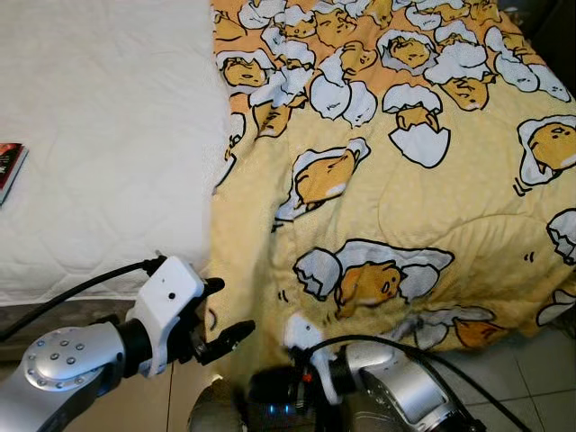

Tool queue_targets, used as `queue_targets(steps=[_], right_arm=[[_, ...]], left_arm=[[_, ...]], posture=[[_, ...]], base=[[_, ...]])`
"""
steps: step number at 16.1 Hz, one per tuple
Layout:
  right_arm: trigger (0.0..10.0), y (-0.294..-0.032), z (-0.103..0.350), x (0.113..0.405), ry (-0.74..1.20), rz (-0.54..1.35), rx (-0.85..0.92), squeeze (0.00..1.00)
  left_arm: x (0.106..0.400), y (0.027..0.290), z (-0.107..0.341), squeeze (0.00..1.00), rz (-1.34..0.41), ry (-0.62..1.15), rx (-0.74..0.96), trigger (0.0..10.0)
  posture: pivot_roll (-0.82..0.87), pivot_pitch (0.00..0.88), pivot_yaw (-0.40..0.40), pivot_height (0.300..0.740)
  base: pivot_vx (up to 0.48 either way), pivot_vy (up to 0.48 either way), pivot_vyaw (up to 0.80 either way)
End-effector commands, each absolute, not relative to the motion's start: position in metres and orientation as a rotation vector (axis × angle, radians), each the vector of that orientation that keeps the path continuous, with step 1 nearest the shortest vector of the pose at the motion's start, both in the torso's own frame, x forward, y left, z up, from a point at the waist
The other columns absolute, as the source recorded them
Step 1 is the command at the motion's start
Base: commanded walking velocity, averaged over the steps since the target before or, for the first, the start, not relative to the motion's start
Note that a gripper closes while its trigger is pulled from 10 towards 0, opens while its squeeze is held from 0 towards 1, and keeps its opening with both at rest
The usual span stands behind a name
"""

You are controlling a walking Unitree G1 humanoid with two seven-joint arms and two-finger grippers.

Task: Clean up the room

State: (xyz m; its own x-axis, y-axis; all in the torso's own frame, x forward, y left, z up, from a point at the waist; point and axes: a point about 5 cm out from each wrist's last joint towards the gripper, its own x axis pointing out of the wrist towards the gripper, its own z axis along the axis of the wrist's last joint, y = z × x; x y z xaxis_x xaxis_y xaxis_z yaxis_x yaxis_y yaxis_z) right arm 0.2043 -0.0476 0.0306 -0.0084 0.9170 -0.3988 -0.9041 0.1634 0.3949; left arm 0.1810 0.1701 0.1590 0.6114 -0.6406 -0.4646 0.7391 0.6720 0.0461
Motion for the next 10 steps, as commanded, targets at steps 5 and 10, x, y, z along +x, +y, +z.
queue_targets(steps=[5, 10], right_arm=[[10.0, -0.107, 0.062, 0.229, 0.478, 0.838, 0.056, 1.0], [10.0, -0.152, 0.081, 0.237, 0.342, 0.311, 0.097, 0.0]], left_arm=[[0.191, 0.178, 0.144, 0.0, -0.452, 0.349, 0.163, 10.0], [0.216, 0.168, 0.131, 0.0, -0.268, 0.279, 0.125, 10.0]], posture=[[0.09, 0.09, -0.016, 0.74], [-0.03, 0.0, 0.032, 0.74]], base=[[0.0, 0.0, 0.0], [0.0, 0.0, 0.0]])
